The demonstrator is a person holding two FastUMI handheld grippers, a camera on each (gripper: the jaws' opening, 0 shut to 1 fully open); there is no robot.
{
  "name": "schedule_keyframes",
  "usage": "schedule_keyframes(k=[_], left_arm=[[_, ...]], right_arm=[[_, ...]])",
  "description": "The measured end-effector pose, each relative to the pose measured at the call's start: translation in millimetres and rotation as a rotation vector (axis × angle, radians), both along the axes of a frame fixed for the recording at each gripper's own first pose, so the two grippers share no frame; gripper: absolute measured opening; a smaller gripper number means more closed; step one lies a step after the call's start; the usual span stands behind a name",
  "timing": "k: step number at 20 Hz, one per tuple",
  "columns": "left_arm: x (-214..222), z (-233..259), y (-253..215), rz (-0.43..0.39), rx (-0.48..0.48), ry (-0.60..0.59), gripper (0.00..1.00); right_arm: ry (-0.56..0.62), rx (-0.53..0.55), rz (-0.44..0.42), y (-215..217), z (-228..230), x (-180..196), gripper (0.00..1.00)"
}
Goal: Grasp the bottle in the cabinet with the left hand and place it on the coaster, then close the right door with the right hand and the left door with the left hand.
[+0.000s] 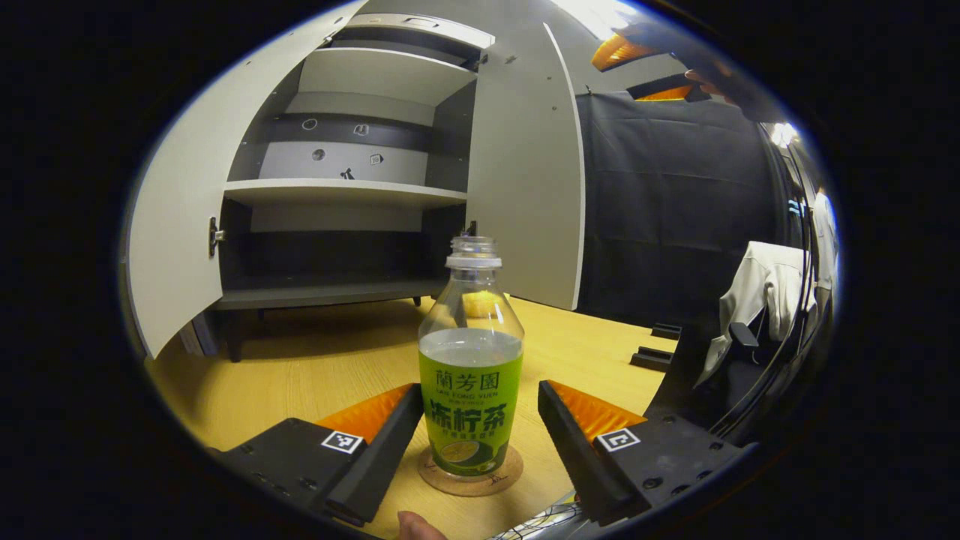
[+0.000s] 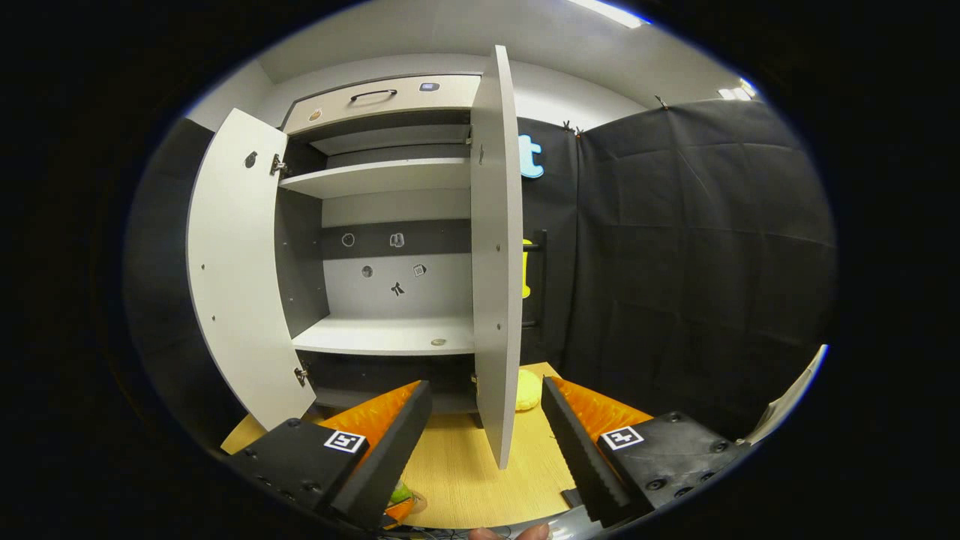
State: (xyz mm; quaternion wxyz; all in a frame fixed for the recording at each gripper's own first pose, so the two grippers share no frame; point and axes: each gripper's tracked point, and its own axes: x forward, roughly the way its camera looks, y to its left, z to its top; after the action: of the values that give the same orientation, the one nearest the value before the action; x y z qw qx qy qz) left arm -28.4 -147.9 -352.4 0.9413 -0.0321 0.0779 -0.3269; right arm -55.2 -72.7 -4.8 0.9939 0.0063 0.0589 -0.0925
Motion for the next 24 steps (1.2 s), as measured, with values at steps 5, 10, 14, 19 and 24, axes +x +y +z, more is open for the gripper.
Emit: schedule_keyframes(k=[5, 10, 14, 19, 24], left_arm=[[-17, -8, 20, 0.058, 0.018, 0.047, 0.98], [-39, 22, 46, 0.134, 0.017, 0.050, 0.97], [-46, 74, 71, 0.223, -0.004, 0.016, 0.97], [-43, 140, 95, 0.304, -0.053, -0.014, 0.97], [-23, 189, 122, 0.392, -0.058, -0.058, 0.97]], right_arm=[[-0.001, 0.015, -0.003, -14, -4, -4, 0.98], [-0.025, 0.037, -0.006, -40, 2, 6, 0.98], [-0.055, 0.034, -0.029, -68, 8, 25, 0.98], [-0.083, 0.036, -0.078, -116, 16, 54, 0.98], [-0.113, 0.043, -0.109, -147, 22, 93, 0.98]])
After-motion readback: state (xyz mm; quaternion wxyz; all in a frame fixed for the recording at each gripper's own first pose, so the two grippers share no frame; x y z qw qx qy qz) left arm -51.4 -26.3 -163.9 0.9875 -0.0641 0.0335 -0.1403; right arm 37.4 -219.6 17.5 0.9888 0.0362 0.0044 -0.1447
